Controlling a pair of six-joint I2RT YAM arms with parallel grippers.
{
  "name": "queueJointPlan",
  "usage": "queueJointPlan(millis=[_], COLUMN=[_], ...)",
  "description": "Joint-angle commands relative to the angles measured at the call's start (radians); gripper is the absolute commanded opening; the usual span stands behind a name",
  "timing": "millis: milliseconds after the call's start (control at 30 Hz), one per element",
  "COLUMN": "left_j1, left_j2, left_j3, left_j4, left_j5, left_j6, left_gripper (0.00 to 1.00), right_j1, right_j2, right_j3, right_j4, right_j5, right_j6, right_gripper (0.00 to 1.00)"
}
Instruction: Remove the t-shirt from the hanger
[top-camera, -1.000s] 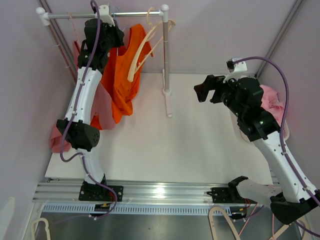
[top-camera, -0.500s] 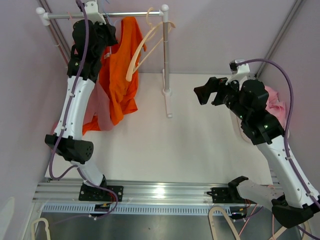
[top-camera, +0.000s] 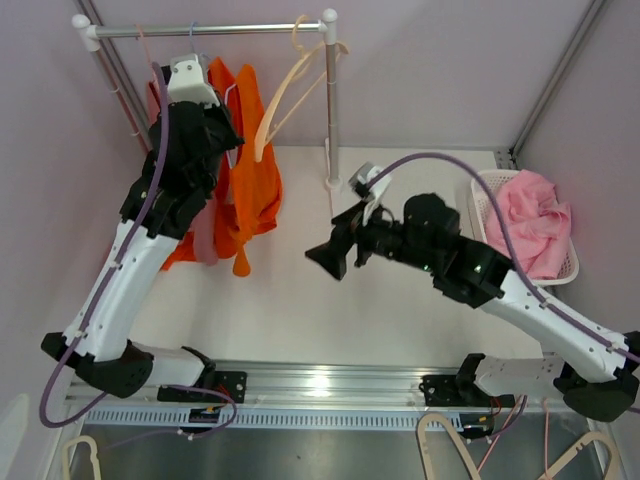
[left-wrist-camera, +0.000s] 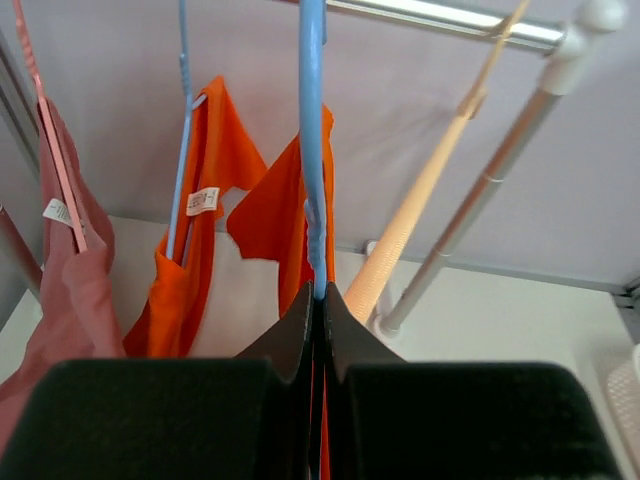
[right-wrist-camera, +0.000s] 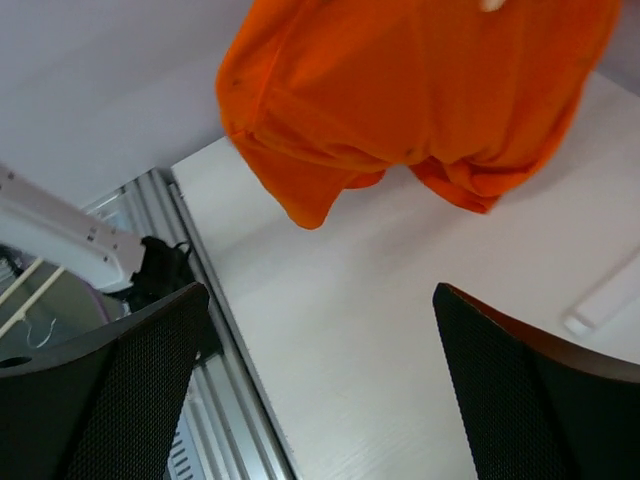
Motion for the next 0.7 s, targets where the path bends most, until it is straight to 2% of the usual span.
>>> queueJointPlan(millis=[0,133,300,400,467,567,600,633,667], left_j1=[-0.134,-0.236,-0.310,-0.314,-0.316,-0.316,-0.316,-0.316,-0.316], left_j2=[-0.060,-0.048,-0.048,-0.017,0.014,0.018,0.012,0.005,-0.004], left_j3=[0.038,0.108,0.132,0.154,0.193,0.192,0.166,0.148,0.096], left_j4=[0.010,-0.159,-0.201,-0.213,-0.272,-0.274,-0.259,-0.229,-0.130], left_j5=[-0.262,-0.382,-0.444,-0.462,-0.458,-0.438,-0.433,-0.428,-0.424], left_j6=[-0.026,-0.106,-0.126,-0.123,-0.163,-0.186,-0.184,-0.145,-0.117], left_gripper=[0.01,0.01,0.01,0.01,0.01,0.01,0.01,0.01,0.01], right_j1=[0.156,0.277,0.333,0.348,0.353,0.354,0.354,0.353,0.356], right_j2=[-0.016,0.024,0.078,0.119,0.165,0.231,0.244,0.253,0.270], right_j3=[-0.084,-0.208,-0.303,-0.322,-0.310,-0.259,-0.242,-0.232,-0.215], right_j4=[0.185,0.348,0.590,0.687,0.704,0.689,0.681,0.666,0.640], right_j5=[0.104,0.179,0.204,0.213,0.222,0.241,0.245,0.233,0.225], right_j6=[-0.050,-0.073,-0.075,-0.076,-0.080,-0.084,-0.083,-0.086,-0.081], right_gripper=[0.99,0.99,1.00,0.99,1.00,0.99,0.91,0.70,0.46])
